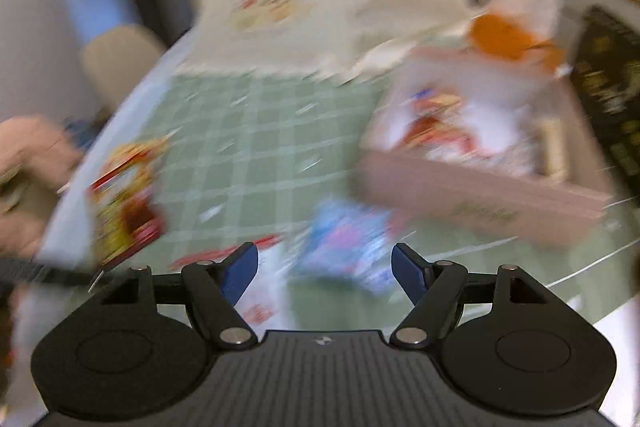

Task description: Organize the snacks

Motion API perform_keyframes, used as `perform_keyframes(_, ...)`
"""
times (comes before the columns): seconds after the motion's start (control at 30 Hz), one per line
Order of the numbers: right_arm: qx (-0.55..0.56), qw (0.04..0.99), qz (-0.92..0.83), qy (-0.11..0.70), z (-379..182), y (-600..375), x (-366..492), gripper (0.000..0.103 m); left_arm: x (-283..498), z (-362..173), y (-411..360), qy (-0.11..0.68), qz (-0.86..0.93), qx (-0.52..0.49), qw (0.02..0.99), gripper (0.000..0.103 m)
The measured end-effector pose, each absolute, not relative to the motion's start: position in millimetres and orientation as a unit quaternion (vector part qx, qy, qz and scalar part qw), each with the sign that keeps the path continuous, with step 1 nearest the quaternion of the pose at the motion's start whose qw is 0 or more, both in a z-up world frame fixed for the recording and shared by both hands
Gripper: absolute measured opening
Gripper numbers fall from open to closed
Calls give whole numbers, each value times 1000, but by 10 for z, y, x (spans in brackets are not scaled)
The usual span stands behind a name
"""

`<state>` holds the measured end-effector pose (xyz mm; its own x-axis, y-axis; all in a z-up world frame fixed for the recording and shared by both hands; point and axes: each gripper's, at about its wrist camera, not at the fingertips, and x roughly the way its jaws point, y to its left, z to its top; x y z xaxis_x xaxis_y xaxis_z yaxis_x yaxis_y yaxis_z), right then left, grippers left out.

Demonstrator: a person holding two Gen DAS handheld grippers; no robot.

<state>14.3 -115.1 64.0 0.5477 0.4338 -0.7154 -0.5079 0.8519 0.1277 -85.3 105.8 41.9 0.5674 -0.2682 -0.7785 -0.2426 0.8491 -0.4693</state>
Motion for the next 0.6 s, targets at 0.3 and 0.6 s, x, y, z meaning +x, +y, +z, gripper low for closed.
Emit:
perform_keyframes(0.3,-36,853,251,456,323,-1072,666,76,-871,430,352,513,-141,-184,826,32)
perform_keyframes(0.6,-9,809,385,445,558,-1091,160,76,-848,527,649,504,-47,-159,848,33)
